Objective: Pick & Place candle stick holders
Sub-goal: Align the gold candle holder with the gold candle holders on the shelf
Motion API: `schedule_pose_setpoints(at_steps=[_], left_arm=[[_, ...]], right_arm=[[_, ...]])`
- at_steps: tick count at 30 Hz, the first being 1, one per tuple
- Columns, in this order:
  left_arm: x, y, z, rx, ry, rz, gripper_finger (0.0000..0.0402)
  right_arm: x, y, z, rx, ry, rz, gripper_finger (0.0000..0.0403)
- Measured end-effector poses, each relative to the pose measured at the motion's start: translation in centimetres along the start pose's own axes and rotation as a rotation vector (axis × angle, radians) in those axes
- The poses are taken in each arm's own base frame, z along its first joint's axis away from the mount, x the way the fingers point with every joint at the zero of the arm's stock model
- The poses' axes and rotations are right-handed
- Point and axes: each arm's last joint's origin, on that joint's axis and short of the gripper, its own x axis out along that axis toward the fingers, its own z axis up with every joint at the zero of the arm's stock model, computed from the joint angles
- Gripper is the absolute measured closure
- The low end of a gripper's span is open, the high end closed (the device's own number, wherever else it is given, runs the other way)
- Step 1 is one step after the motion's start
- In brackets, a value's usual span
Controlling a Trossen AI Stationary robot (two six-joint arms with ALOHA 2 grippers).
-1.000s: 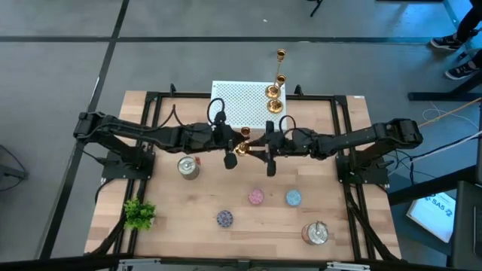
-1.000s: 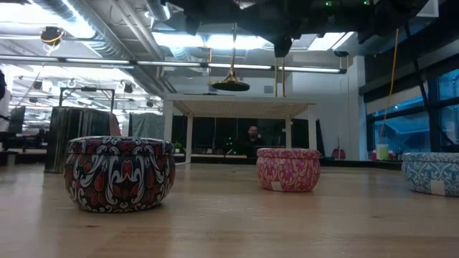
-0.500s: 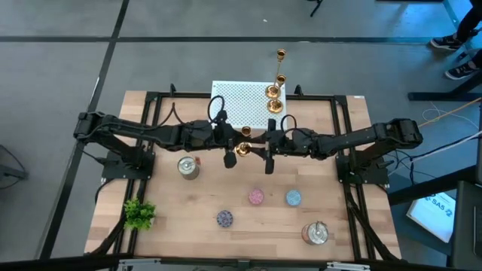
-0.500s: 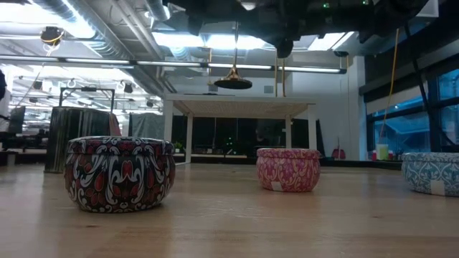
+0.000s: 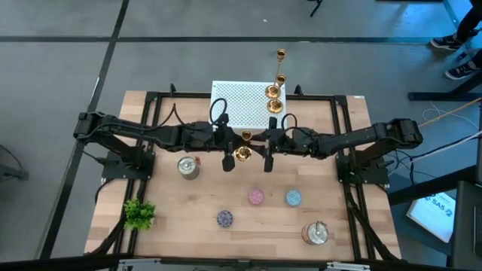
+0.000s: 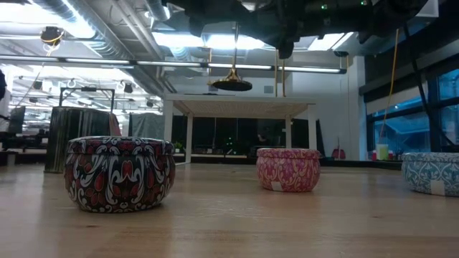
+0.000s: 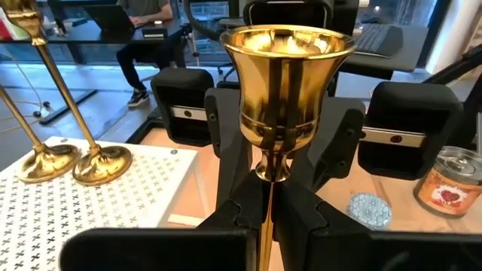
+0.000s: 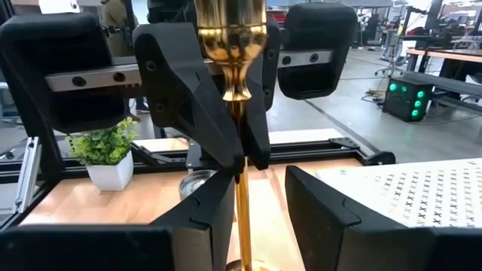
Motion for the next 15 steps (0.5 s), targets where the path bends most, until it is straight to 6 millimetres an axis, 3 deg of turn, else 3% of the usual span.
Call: schedule_pose_setpoints(at_steps=[11, 15], left_arm=[[0.18, 0.01, 0.63, 0.019, -0.075, -0.018, 0.0388], [0.66, -0.07, 0.21, 0.023, -0.061, -0.017, 0.0388]], right_arm=[[0.00, 0.04, 0.29, 0.004, -0.030, 0.011, 0.0283], [-0.01, 0.05, 0.31, 0.004, -0.032, 0.014, 0.0305]])
